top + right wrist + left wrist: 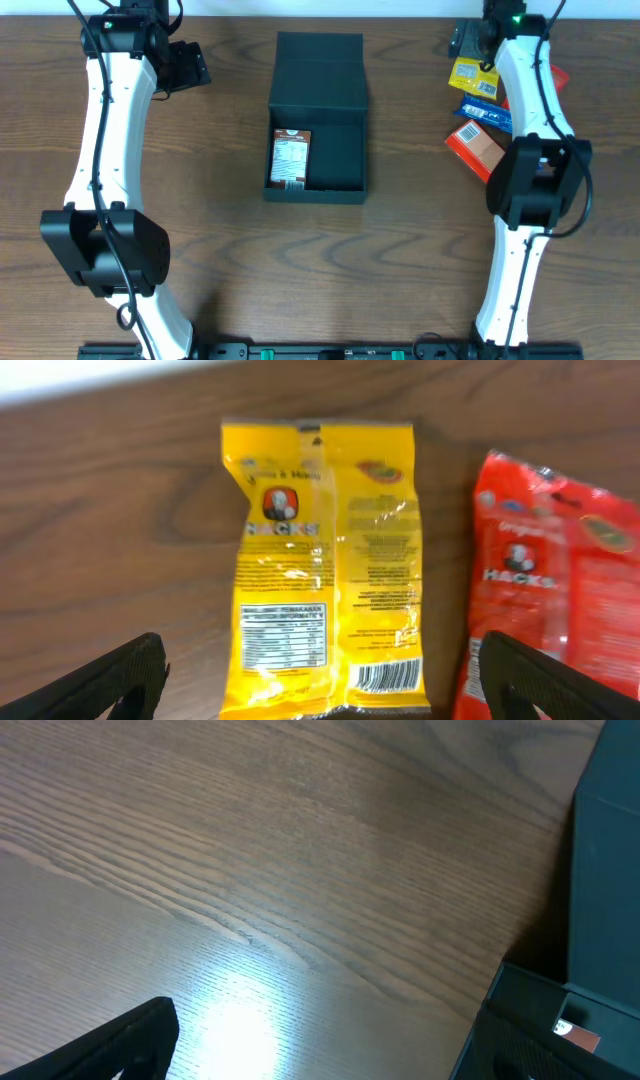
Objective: Pack container
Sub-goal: 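Move right gripper to the yellow chip bag and grasp it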
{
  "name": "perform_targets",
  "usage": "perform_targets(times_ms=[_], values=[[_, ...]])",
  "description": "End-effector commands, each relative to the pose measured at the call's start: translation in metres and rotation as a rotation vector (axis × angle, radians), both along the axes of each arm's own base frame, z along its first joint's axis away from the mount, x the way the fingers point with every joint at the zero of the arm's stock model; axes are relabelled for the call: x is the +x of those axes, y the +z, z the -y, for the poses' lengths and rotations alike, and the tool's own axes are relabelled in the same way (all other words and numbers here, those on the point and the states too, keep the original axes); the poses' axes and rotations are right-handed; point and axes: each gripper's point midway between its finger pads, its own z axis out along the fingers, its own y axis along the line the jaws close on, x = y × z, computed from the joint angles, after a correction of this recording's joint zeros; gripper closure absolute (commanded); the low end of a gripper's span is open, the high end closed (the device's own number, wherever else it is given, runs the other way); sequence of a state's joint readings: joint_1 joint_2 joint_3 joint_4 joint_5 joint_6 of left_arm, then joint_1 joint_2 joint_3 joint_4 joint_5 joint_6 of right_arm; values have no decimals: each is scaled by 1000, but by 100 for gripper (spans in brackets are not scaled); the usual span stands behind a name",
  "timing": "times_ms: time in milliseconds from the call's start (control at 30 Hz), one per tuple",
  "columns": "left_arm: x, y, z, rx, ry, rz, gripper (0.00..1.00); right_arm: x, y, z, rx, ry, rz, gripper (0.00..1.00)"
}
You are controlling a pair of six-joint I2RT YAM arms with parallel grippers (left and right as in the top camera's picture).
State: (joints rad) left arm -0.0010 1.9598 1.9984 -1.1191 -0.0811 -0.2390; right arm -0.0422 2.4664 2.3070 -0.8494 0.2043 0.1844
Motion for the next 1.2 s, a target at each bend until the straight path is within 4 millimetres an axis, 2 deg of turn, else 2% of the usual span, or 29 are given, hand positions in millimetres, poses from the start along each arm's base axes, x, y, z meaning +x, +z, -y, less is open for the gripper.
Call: perform_targets(times_ms=[0,167,267,800,867,1000,1167], values=[[1,9,0,-9,12,25,5,-2,-25,10,-6,-1,-41,1],[2,10,0,-8,12,26,5,0,-41,23,28,-32,-43,1],[2,10,0,-8,12,28,5,-1,-53,17,93,-7,-59,1],[2,10,0,-8,11,30,5,-10,-85,9,147,-19,-129,1],[2,10,0,-8,11,29,5,-10,-87,6,164,-10,-131,6],[2,10,0,-8,11,30,5,-10,-86,6,163,-10,-130,23],[2,10,0,-8,11,30,5,-11,-90,6,165,-10,-139,49]])
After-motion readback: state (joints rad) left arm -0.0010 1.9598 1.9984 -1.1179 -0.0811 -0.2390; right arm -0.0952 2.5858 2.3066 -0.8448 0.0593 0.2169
